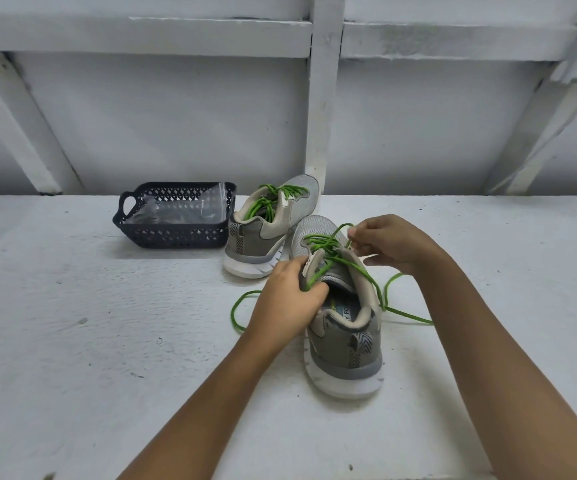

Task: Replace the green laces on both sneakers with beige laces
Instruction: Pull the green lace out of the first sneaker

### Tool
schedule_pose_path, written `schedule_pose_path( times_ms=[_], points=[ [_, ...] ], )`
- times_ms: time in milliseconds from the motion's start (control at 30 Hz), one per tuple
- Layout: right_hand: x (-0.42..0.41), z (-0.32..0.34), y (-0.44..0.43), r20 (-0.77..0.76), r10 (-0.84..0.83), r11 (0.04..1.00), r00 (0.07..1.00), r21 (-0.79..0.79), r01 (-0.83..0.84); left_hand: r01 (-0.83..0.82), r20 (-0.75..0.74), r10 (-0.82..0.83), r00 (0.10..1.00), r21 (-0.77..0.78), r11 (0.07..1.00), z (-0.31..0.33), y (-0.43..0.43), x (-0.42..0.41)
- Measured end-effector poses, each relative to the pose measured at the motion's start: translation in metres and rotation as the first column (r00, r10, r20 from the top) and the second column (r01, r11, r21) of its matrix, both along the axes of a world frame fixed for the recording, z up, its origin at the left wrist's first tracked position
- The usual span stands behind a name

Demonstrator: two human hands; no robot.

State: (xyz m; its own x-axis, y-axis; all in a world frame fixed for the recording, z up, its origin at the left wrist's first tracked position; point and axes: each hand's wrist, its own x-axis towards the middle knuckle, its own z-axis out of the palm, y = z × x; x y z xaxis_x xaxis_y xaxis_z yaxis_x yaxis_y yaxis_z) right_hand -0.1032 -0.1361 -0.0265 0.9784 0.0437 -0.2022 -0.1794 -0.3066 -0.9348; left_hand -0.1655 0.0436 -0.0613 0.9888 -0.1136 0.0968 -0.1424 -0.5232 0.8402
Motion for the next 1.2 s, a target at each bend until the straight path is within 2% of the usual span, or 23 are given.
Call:
schedule_pose_path(
  times_ms=[67,133,200,300,367,467,533,600,633,700,767,800,867,900,967,1033,1100,1200],
  points=[
    [0.002,0.000,0.000,0.000,-0.131,0.972,0.991,0.195,0.128,0.000,-0.007,0.000,1.000,0.006,1.000,0.000,0.000,0.000],
    [0.002,0.000,0.001,-0.026,-0.194,0.938,0.981,0.288,0.193,0.004,-0.008,-0.004,1.000,0.002,1.000,0.001,0.000,0.000],
    [0.000,-0.002,0.001,-0.051,-0.132,0.970,0.990,0.198,0.140,0.006,-0.008,-0.006,1.000,0.000,1.000,0.001,0.000,0.000],
    [-0.004,-0.006,0.000,-0.063,0.045,0.999,0.997,-0.012,-0.046,0.003,-0.009,-0.003,1.000,-0.006,1.000,0.000,0.000,0.000],
    [-0.004,-0.006,-0.002,-0.026,0.037,0.999,0.999,-0.026,-0.037,-0.002,-0.009,0.002,1.000,-0.009,1.000,0.000,-0.001,0.001],
    [-0.004,-0.002,-0.003,0.039,-0.120,0.984,0.992,0.137,0.114,-0.003,-0.009,0.003,1.000,-0.011,1.000,0.000,-0.001,0.000],
    [-0.002,0.000,-0.003,0.044,-0.285,0.924,0.957,0.277,0.262,-0.002,-0.011,0.002,1.000,-0.023,1.000,0.000,-0.001,-0.001],
    [0.000,-0.002,-0.003,0.015,-0.354,0.884,0.935,0.330,0.329,-0.004,-0.010,0.004,1.000,-0.031,1.000,0.001,-0.001,-0.001],
    [-0.001,-0.003,-0.002,-0.001,-0.320,0.904,0.947,0.300,0.306,-0.007,-0.010,0.007,1.000,-0.028,1.000,0.001,-0.001,-0.002],
    [-0.006,-0.007,0.000,-0.034,-0.136,0.978,0.990,0.153,0.139,-0.010,-0.009,0.009,1.000,-0.021,1.000,0.001,-0.002,-0.002],
    [-0.010,-0.012,0.002,-0.043,0.015,0.999,0.999,0.045,-0.013,-0.006,-0.009,0.006,1.000,-0.024,1.000,0.001,-0.001,-0.002],
    [-0.011,-0.013,0.002,-0.026,0.021,0.999,0.999,0.046,-0.020,-0.004,-0.010,0.004,1.000,-0.027,1.000,0.001,-0.001,-0.002],
    [-0.011,-0.010,0.001,0.013,-0.065,0.989,0.998,0.137,0.063,0.000,-0.010,0.000,1.000,-0.021,1.000,0.000,0.000,-0.002],
    [-0.010,-0.007,0.000,0.022,-0.159,0.964,0.987,0.219,0.151,0.000,-0.009,0.000,1.000,-0.017,1.000,0.000,0.000,-0.001],
    [-0.004,-0.002,-0.005,-0.004,-0.399,0.850,0.917,0.374,0.372,0.001,-0.008,-0.001,1.000,-0.016,1.000,0.000,0.000,-0.001],
    [0.000,0.001,-0.009,-0.044,-0.531,0.748,0.846,0.445,0.492,0.003,-0.007,-0.003,1.000,-0.016,1.000,-0.001,-0.001,-0.001],
    [-0.001,0.000,-0.007,-0.071,-0.480,0.782,0.874,0.416,0.463,0.000,-0.006,0.000,1.000,-0.013,1.000,-0.001,-0.001,0.000],
    [-0.010,-0.009,0.001,-0.076,-0.213,0.955,0.974,0.196,0.224,-0.001,-0.005,0.000,1.000,-0.020,1.000,-0.002,-0.001,0.000]
  ],
)
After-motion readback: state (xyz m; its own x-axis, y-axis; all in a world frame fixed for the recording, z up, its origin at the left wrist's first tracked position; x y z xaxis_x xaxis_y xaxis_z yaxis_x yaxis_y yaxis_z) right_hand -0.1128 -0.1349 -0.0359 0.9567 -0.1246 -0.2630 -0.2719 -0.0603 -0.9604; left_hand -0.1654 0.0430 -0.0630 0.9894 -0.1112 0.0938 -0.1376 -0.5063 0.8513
